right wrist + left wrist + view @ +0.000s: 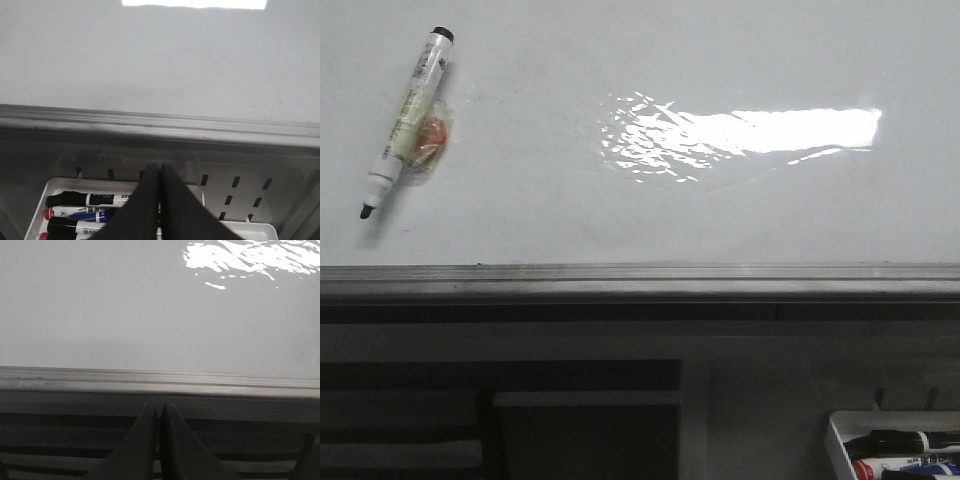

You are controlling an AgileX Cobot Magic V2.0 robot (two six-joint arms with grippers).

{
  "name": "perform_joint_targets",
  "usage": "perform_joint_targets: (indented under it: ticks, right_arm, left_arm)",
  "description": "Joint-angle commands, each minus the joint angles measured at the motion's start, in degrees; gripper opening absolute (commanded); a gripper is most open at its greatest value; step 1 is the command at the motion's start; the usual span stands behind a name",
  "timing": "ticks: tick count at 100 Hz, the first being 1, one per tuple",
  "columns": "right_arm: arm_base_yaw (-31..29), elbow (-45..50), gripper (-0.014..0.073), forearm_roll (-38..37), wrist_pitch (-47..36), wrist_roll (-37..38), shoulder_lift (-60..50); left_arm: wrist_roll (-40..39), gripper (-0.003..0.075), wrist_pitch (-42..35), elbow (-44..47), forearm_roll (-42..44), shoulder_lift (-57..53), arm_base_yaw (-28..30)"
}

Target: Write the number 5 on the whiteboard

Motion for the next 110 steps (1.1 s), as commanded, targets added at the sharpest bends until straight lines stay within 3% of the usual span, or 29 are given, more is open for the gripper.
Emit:
perform_joint_targets:
  ticks: [1, 110]
  right_arm:
    - [-0.47, 1.57, -0.0061, -0.49, -0.97, -0.37, -1.12]
    - [-0.47, 1.57, -0.0061, -0.49, -1.09, -0.37, -1.12]
  left_arm:
    - [-0.59, -0.002, -3.56, 1.02, -0.25, -1.59, -0.11]
    - [-0.59, -0.002, -6.98, 1.02, -3.83, -1.59, -0.11]
